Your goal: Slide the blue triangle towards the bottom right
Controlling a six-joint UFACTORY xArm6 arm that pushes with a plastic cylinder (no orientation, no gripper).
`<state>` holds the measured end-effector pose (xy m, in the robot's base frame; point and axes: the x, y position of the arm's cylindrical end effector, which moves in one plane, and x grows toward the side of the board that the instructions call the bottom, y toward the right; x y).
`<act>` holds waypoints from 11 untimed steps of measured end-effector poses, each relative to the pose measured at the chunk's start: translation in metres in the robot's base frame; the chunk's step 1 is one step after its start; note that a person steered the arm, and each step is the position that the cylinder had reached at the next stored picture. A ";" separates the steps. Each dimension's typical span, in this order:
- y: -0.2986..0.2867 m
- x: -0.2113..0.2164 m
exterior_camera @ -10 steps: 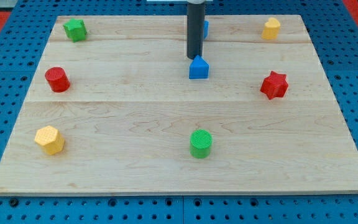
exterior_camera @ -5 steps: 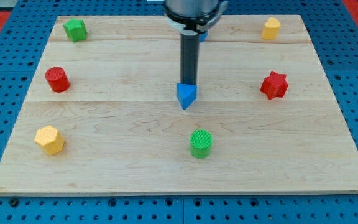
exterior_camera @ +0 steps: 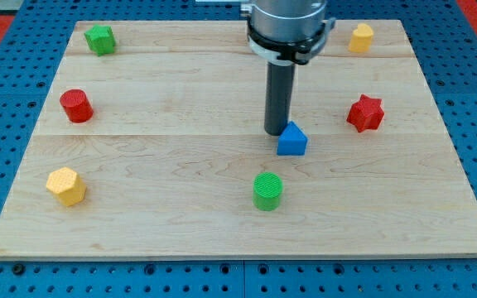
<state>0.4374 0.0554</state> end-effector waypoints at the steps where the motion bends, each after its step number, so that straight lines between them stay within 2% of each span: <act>1: 0.013 0.010; 2: 0.024 0.035; 4: 0.080 0.053; 6: 0.019 0.061; 7: 0.033 0.086; 8: 0.080 0.086; 11: 0.098 0.096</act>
